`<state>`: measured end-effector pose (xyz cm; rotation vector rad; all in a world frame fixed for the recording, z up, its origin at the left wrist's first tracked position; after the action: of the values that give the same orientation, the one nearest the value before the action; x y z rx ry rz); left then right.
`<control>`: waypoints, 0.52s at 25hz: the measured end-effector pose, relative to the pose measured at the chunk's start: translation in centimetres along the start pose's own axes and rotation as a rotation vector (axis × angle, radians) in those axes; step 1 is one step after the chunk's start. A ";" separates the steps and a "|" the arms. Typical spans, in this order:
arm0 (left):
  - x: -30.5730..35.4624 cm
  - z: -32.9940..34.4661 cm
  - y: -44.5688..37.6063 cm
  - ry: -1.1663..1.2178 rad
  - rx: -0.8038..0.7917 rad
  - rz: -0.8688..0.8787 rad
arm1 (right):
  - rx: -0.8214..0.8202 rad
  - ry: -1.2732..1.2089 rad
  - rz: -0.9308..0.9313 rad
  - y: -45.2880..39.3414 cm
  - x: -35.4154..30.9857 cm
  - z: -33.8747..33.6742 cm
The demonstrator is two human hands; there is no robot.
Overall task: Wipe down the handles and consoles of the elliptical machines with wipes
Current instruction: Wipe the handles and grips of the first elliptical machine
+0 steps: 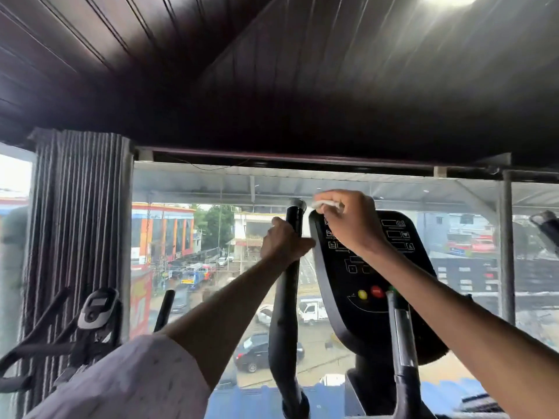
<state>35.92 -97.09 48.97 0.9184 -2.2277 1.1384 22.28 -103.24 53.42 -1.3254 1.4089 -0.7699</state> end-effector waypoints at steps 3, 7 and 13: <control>-1.2 2.3 0.7 0.051 0.033 0.046 | -0.001 0.108 -0.070 -3.5 0.9 1.9; -1.2 2.1 0.3 0.085 0.059 0.061 | -0.063 0.159 -0.118 -6.5 2.0 4.6; -1.3 2.2 0.4 0.072 0.088 0.092 | -0.464 0.301 -0.240 -5.6 4.9 6.5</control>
<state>36.27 -98.36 46.70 0.8041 -2.1965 1.2997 30.78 -107.84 55.56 -1.8179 1.7594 -0.8579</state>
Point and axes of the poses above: each hand's wrist, its own y-axis away from the middle knuckle, its own z-axis out of the palm, x = y × z, the point moved 4 cm from there along -y, towards the middle knuckle
